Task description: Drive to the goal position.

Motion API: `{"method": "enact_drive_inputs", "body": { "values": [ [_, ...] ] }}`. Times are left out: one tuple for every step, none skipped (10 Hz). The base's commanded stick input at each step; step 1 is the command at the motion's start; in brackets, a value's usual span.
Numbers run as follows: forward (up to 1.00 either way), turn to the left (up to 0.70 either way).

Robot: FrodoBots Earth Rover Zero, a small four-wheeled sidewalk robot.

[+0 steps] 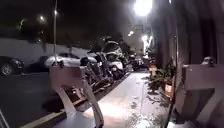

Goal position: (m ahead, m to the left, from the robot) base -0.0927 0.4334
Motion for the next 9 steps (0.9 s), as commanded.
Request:
{"method": "enact_drive_inputs", "body": {
  "values": [
    [0.0, -0.35],
    [0.0, 0.0],
    [0.0, 0.0],
    [0.0, 0.0],
    [0.0, 0.0],
    [0.0, 0.0],
    [0.0, 0.0],
    [0.0, 0.0],
    [0.0, 0.0]
  ]
}}
